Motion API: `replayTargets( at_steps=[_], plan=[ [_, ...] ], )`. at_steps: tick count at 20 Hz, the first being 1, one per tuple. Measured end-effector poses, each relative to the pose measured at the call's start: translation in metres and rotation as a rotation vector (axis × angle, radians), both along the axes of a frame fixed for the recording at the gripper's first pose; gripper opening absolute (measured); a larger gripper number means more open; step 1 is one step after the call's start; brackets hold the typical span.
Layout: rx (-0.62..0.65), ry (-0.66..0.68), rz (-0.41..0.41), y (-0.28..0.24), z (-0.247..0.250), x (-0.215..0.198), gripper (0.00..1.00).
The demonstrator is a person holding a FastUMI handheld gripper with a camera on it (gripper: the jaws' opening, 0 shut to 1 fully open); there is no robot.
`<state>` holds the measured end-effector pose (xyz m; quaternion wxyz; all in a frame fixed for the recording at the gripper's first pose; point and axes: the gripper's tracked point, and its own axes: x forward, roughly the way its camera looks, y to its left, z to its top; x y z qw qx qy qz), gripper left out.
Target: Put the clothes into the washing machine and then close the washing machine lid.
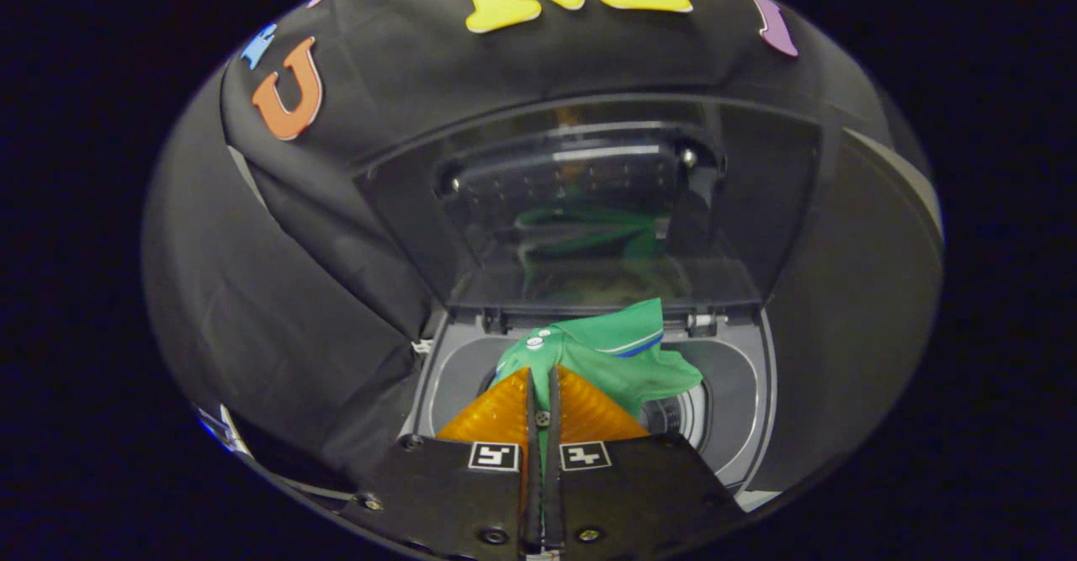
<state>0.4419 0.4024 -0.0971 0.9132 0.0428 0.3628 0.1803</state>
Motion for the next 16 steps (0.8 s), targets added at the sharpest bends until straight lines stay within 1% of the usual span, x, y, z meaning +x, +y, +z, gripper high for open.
replayTargets(
  at_steps=[2,7,11,16],
  plan=[
    [-0.024,0.054,-0.013,0.0,-0.026,0.003,0.05],
    [-0.083,0.191,-0.051,-0.011,-0.078,-0.011,0.05],
    [-0.088,0.222,-0.078,-0.018,-0.084,-0.012,0.05],
    [-0.098,0.214,-0.081,-0.021,-0.083,-0.014,0.07]
  ],
)
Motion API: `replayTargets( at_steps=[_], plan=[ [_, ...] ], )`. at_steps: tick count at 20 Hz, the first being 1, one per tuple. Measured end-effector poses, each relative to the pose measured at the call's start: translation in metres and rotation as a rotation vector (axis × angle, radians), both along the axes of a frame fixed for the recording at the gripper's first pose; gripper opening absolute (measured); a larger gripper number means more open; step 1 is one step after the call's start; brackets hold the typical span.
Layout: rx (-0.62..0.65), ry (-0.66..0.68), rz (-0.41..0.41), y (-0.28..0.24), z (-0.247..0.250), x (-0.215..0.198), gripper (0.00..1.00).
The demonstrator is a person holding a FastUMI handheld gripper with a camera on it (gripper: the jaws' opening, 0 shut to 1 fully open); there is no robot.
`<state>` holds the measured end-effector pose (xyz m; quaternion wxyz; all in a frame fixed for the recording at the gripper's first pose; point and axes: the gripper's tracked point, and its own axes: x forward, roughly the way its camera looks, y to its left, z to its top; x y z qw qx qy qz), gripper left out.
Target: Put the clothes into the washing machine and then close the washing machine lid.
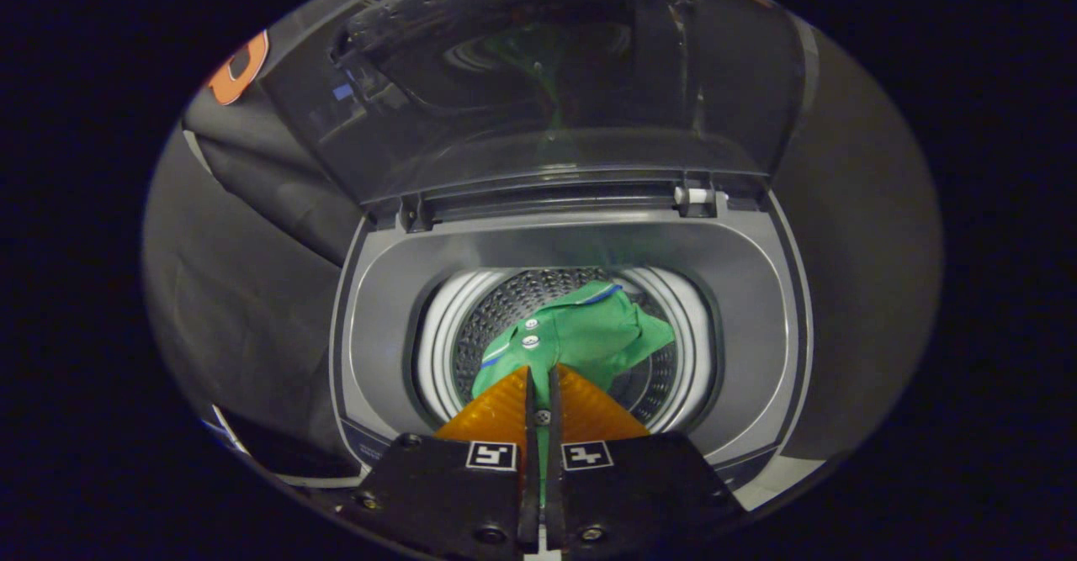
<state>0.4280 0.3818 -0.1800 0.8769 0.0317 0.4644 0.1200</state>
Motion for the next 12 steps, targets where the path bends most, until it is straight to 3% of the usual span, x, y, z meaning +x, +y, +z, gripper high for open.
replayTargets(
  at_steps=[5,10,12],
  plan=[
    [0.003,-0.019,-0.002,-0.003,0.003,-0.003,0.13],
    [-0.02,-0.021,-0.027,-0.016,0.0,-0.014,0.92],
    [-0.021,-0.023,-0.035,-0.019,0.0,-0.017,0.89]
  ],
)
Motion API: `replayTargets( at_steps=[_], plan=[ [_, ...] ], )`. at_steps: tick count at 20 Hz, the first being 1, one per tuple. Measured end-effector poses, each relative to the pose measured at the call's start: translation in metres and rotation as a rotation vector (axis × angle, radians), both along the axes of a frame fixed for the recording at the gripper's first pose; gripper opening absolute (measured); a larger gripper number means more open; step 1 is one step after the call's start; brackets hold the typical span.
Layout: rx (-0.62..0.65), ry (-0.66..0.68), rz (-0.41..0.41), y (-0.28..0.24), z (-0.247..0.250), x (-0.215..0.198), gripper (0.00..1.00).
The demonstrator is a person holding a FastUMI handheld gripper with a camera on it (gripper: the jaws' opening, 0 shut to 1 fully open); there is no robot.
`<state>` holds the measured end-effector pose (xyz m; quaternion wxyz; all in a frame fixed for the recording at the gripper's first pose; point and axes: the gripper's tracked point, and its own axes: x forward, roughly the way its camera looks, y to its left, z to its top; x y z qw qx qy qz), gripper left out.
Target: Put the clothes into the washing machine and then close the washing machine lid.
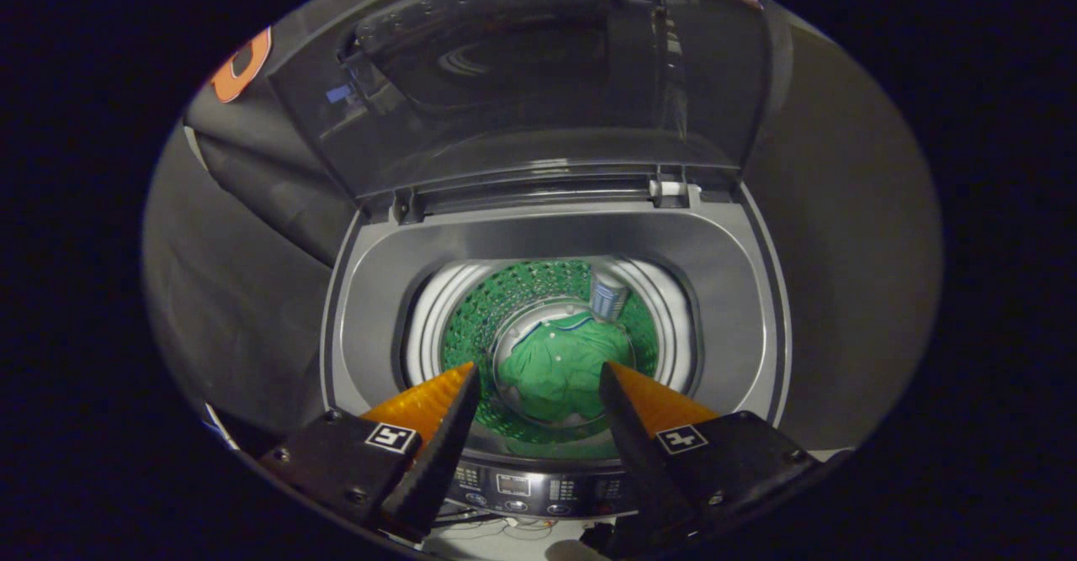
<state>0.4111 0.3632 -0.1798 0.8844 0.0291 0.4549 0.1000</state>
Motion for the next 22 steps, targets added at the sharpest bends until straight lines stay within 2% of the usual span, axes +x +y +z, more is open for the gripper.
replayTargets(
  at_steps=[5,11,22],
  plan=[
    [-0.023,-0.046,0.001,-0.009,0.015,0.001,0.89],
    [-0.029,-0.153,0.022,-0.015,0.06,0.004,0.89],
    [-0.014,-0.477,0.069,-0.008,0.208,0.026,0.89]
  ],
)
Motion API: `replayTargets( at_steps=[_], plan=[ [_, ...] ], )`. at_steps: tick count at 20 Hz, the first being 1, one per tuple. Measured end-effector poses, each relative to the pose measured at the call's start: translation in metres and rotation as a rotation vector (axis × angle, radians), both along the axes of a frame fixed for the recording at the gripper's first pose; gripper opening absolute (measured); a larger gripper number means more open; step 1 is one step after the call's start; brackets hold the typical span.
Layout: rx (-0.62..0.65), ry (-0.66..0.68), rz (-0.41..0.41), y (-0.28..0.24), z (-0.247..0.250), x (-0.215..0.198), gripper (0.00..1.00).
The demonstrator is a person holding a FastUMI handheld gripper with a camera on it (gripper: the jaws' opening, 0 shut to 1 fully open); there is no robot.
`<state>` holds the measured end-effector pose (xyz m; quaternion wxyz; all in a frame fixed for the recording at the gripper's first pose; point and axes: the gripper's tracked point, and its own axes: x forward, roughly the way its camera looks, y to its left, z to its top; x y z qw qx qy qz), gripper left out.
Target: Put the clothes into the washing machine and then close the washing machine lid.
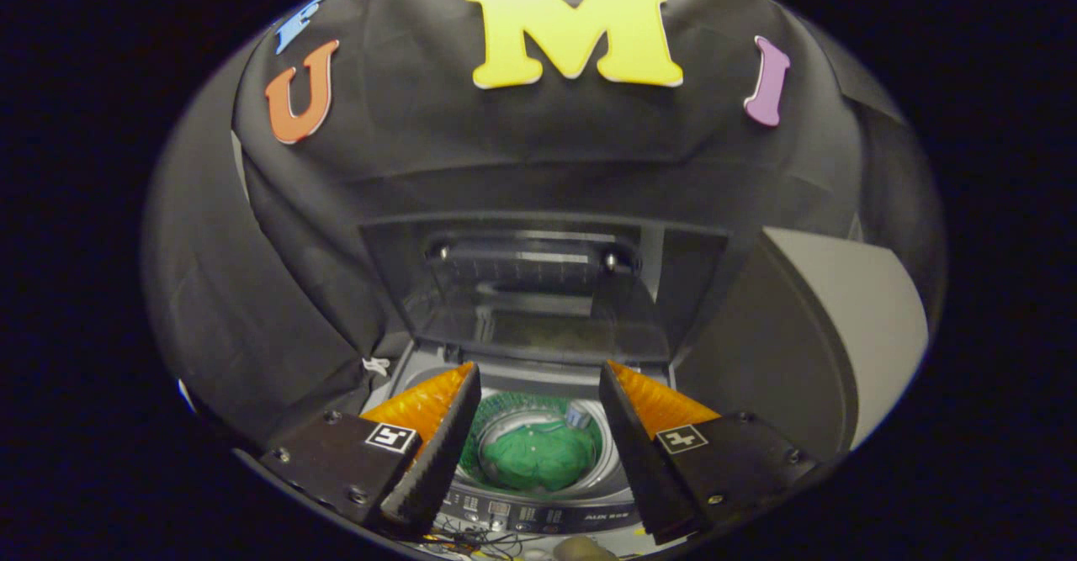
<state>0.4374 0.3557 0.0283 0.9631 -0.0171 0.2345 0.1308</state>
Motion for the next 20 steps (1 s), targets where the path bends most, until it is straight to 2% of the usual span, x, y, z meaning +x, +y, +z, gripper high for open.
replayTargets(
  at_steps=[5,10,15,20],
  plan=[
    [0.034,-0.072,0.005,0.021,0.051,0.025,0.89],
    [0.049,-0.098,-0.011,0.038,0.075,0.061,0.89],
    [0.019,-0.081,-0.041,0.048,0.076,0.1,0.89],
    [-0.023,0.011,-0.08,0.054,0.047,0.134,0.89]
  ],
)
